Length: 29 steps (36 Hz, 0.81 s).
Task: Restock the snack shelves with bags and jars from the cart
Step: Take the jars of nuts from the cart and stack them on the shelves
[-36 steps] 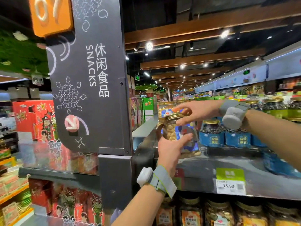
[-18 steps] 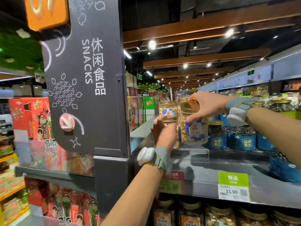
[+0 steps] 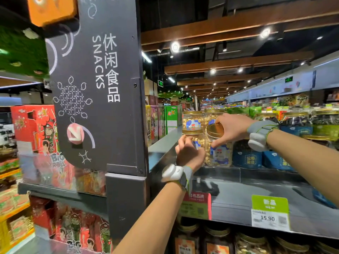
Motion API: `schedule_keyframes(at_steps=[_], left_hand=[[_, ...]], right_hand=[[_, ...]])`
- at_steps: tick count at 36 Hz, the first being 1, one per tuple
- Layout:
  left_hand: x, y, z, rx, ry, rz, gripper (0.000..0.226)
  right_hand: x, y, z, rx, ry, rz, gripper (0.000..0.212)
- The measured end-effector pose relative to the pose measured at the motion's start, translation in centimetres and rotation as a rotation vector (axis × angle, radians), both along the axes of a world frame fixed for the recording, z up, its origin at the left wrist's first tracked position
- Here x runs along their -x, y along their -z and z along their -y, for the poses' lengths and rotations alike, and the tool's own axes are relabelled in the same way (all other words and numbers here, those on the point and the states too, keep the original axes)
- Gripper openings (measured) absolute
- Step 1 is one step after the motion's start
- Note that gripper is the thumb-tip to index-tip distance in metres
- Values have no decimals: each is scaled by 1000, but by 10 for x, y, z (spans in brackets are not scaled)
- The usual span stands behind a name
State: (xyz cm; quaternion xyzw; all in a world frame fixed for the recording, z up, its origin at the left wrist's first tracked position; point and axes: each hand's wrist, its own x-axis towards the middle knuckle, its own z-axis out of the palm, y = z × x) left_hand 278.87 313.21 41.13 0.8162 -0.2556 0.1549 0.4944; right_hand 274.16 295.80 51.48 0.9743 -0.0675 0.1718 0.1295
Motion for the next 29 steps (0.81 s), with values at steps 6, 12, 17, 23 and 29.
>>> schedule_keyframes(at_steps=[6,12,17,23,29], left_hand=[[-6,1,-1,-39,-37,77,43],[-12,4,-1,-82,-65,137,44],[-7,10,11,-175,-145,166,88],[-14,21,22,-320,-260,302,119],[-18,29,29,-364,-347,399,125]], right_hand=[[-7,2,6,13,26,-43,83],[-12,7,10,14,24,-20,93],[-11,12,5,55,15,-118,117],[-8,22,5,65,-16,-79,110],[-7,32,11,26,-33,-23,103]])
